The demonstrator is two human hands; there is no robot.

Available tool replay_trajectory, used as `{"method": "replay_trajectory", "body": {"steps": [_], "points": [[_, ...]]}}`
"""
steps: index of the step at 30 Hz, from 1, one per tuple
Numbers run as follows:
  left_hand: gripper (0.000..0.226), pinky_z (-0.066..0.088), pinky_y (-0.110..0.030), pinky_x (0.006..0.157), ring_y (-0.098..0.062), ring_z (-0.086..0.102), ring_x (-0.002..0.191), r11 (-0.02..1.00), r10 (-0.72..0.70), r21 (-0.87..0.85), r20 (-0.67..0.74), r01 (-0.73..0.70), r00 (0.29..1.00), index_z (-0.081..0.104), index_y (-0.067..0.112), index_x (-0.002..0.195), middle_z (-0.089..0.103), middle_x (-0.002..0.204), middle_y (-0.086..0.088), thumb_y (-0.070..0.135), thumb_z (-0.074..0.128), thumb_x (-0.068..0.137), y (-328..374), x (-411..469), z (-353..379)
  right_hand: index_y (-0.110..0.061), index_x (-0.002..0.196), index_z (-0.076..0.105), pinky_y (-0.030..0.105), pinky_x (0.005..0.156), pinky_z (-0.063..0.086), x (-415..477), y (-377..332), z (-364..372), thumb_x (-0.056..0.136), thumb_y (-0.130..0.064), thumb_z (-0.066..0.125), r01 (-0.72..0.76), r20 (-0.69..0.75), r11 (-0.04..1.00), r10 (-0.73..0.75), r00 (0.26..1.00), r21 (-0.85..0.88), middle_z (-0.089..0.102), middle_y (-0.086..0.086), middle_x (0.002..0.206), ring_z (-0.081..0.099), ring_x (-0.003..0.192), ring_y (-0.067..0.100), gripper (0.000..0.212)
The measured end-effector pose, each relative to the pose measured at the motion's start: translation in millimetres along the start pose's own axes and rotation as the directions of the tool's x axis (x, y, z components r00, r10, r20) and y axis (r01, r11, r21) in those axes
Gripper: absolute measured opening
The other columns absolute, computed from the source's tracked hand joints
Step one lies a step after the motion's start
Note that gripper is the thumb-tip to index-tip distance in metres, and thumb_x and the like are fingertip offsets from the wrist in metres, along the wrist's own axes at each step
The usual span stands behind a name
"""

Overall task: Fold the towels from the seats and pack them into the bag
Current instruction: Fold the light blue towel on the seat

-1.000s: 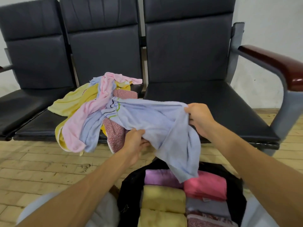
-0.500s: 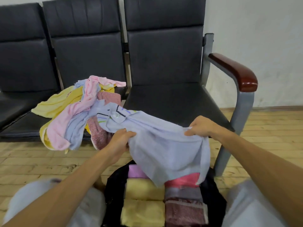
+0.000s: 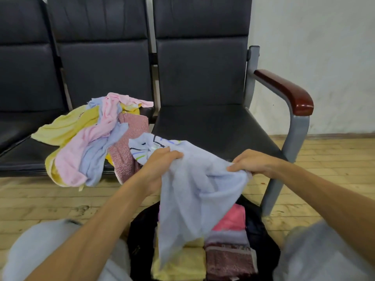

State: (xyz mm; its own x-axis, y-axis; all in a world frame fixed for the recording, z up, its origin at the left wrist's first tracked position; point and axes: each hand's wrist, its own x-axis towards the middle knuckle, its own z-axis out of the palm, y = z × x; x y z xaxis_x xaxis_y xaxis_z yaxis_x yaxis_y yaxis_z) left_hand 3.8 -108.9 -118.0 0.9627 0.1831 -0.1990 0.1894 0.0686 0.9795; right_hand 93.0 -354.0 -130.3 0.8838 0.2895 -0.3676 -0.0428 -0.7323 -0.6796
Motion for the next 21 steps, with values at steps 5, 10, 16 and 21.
{"method": "replay_trajectory", "body": {"steps": [5, 10, 16, 21], "points": [[0.004, 0.043, -0.03, 0.069, -0.017, 0.057, 0.081, 0.999, -0.025, 0.038, -0.019, 0.025, 1.0, 0.063, 0.011, 0.091, 0.063, 0.092, -0.007, 0.014, 0.062, 0.09, 8, -6, -7, -0.006, 0.078, 0.061, 0.027, 0.061, 0.046, -11, -13, 3, 0.092, -0.013, 0.058, 0.024, -0.037, 0.981, -0.018, 0.999, 0.193, 0.06, 0.009, 0.081, 0.055, 0.073, 0.02, 0.016], [0.012, 0.045, -0.029, 0.07, -0.017, 0.06, 0.079, 1.0, 0.022, 0.014, -0.12, -0.02, 0.993, 0.064, 0.019, 0.081, 0.066, 0.081, -0.001, 0.019, 0.06, 0.092, 14, -4, -21, -0.004, 0.111, 0.064, 0.041, 0.087, 0.055, -13, -12, 0, 0.099, -0.015, 0.051, 0.145, -0.19, 0.728, -0.022, 0.982, 0.67, 0.067, 0.016, 0.114, 0.066, 0.104, 0.03, 0.021], [0.031, 0.046, -0.039, 0.08, -0.026, 0.059, 0.104, 0.998, 0.064, 0.001, -0.284, -0.066, 0.957, 0.062, 0.012, 0.114, 0.064, 0.114, -0.008, 0.028, 0.062, 0.088, 16, 8, -63, -0.007, 0.129, 0.055, 0.04, 0.088, 0.055, -21, 12, -40, 0.1, -0.021, 0.05, 0.314, -0.365, 0.378, 0.069, 0.928, 0.871, 0.066, 0.008, 0.123, 0.065, 0.11, 0.025, 0.032], [0.037, 0.048, -0.046, 0.099, -0.028, 0.062, 0.111, 0.983, 0.185, 0.067, -0.246, -0.174, 0.951, 0.063, 0.006, 0.118, 0.067, 0.118, -0.009, 0.033, 0.062, 0.093, 14, 1, -68, -0.007, 0.132, 0.053, 0.043, 0.092, 0.054, -34, 26, -37, 0.096, -0.022, 0.053, 0.319, -0.398, 0.444, 0.097, 0.912, 0.837, 0.064, 0.011, 0.126, 0.064, 0.112, 0.029, 0.038]]}}
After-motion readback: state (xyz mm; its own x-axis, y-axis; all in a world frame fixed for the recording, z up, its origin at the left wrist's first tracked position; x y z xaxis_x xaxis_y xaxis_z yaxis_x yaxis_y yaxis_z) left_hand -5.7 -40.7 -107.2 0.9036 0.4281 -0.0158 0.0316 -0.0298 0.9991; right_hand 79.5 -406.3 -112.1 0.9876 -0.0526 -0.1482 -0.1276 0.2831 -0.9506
